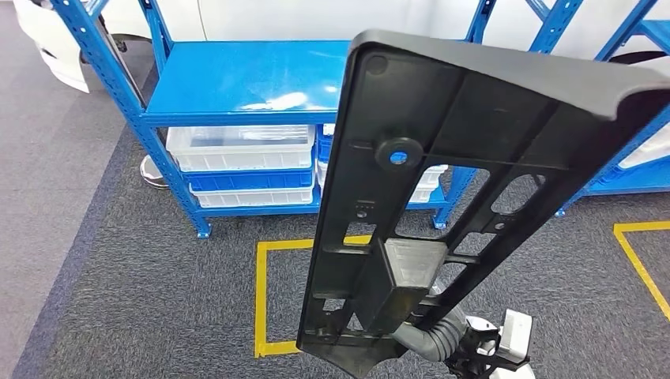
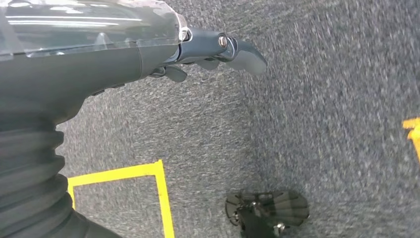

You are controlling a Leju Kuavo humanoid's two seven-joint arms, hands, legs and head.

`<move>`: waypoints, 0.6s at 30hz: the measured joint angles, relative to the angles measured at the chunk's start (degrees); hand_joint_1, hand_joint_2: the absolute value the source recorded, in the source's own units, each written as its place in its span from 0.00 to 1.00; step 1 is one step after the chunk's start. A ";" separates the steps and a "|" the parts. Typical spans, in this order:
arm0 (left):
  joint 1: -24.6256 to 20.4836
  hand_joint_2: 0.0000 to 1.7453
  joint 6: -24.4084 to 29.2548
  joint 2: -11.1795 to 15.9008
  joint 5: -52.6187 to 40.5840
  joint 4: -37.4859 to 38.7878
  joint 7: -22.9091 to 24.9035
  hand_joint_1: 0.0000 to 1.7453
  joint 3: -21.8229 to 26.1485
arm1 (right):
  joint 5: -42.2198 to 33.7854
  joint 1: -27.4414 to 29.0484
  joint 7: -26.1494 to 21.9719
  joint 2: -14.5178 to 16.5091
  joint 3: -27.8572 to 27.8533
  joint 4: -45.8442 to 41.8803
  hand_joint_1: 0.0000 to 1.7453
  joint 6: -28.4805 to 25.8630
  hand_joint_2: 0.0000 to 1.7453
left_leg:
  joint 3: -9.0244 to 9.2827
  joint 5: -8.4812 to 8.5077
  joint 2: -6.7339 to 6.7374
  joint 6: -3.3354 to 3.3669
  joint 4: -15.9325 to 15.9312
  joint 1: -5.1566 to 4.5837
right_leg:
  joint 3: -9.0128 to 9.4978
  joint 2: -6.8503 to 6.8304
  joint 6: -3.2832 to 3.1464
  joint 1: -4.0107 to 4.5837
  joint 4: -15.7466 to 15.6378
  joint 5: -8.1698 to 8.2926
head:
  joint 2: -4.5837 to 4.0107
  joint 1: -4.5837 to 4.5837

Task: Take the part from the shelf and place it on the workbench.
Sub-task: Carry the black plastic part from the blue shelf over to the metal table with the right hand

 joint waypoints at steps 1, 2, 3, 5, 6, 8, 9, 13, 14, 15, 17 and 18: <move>0.06 1.00 -0.01 0.00 -0.01 0.00 0.00 0.00 -0.01 | 0.01 0.07 0.03 0.03 -0.02 0.00 0.86 -0.01 1.00 | -0.04 -0.01 0.51 -0.02 0.03 0.00 | -0.29 -0.12 0.12 -0.12 0.90 0.17 | 0.00 0.00; 0.07 1.00 -0.01 0.00 -0.01 0.00 0.00 0.00 -0.01 | 0.01 0.11 0.06 0.03 -0.04 -0.01 0.86 -0.01 1.00 | -0.02 -0.04 0.99 -0.06 0.05 0.00 | 0.63 -0.33 0.15 -0.21 -0.61 1.38 | 0.00 0.00; 0.03 1.00 0.00 0.00 -0.02 0.00 0.00 0.00 -0.02 | 0.02 0.14 0.10 0.03 -0.08 -0.03 0.86 -0.02 1.00 | 0.06 -0.10 1.43 -0.15 0.06 0.00 | 2.70 -0.81 0.08 -0.25 -4.39 3.34 | 0.00 0.00; -0.06 1.00 0.00 0.00 -0.04 0.00 0.00 0.00 -0.05 | 0.02 0.11 0.14 0.09 -0.23 -0.16 0.86 -0.04 1.00 | 0.23 -0.27 2.15 -0.55 0.11 -0.19 | 6.97 -2.50 -0.47 0.04 -12.57 6.14 | 0.01 0.00; -0.09 1.00 0.01 0.00 -0.04 0.00 0.00 0.00 -0.07 | 0.02 0.12 0.14 0.15 -0.33 -0.27 0.86 -0.07 1.00 | 0.29 -0.35 2.46 -0.86 0.14 -0.32 | 8.11 -2.99 -0.90 0.27 -14.96 6.72 | 0.00 0.00; -0.12 1.00 0.01 -0.01 -0.04 0.00 0.00 0.00 -0.08 | 0.02 0.27 0.15 0.24 -0.51 -0.42 0.86 -0.08 1.00 | 0.37 -0.40 3.10 -1.54 0.09 -0.47 | 8.21 -2.62 -1.74 0.69 -15.76 6.77 | 0.00 0.00; -0.13 1.00 0.03 0.00 -0.02 0.00 0.00 0.00 -0.08 | 0.02 0.43 0.14 0.26 -0.65 -0.48 0.86 -0.04 1.00 | 0.38 -0.53 3.36 -1.89 0.08 -0.43 | 8.19 -2.16 -2.14 0.57 -15.90 6.89 | 0.00 0.00; 0.09 1.00 0.21 0.05 0.10 0.00 0.04 0.00 -0.08 | -0.01 1.08 -0.14 0.42 -0.91 -0.79 0.86 0.17 1.00 | -2.76 -5.53 0.55 -2.63 7.82 -0.21 | 8.38 -0.65 -3.49 0.30 -16.56 7.39 | 0.01 0.00; 0.28 1.00 0.24 0.09 0.08 0.00 0.11 0.00 -0.08 | 0.11 1.47 -0.27 0.52 -0.92 -0.85 0.86 0.13 1.00 | -4.66 -7.37 -0.03 -2.67 11.97 -0.21 | 8.34 -0.18 -3.64 0.37 -16.54 7.40 | 0.01 0.00; 0.50 1.00 0.24 0.13 0.03 0.00 0.21 0.00 -0.08 | 0.28 2.06 -0.39 0.62 -0.93 -0.98 0.86 0.07 1.00 | -6.27 -8.45 -0.33 -2.71 15.35 -0.21 | 8.33 0.35 -3.71 0.47 -16.50 7.39 | 0.00 0.00; 0.79 1.00 0.16 0.17 -0.06 0.00 0.42 0.00 -0.08 | 0.75 3.44 -0.64 0.70 -0.97 -1.47 0.86 -0.06 1.00 | -6.81 -7.16 -0.56 -2.57 16.09 -0.22 | 8.37 1.45 -3.73 0.61 -16.36 7.35 | -0.01 0.00; 0.85 1.00 0.13 0.18 -0.15 0.00 0.48 0.00 -0.08 | 0.94 4.05 -0.78 0.72 -1.03 -1.83 0.86 -0.10 1.00 | -5.50 -5.08 -0.77 -2.39 13.04 -0.22 | 8.41 2.03 -3.70 0.65 -16.26 7.31 | -0.01 0.00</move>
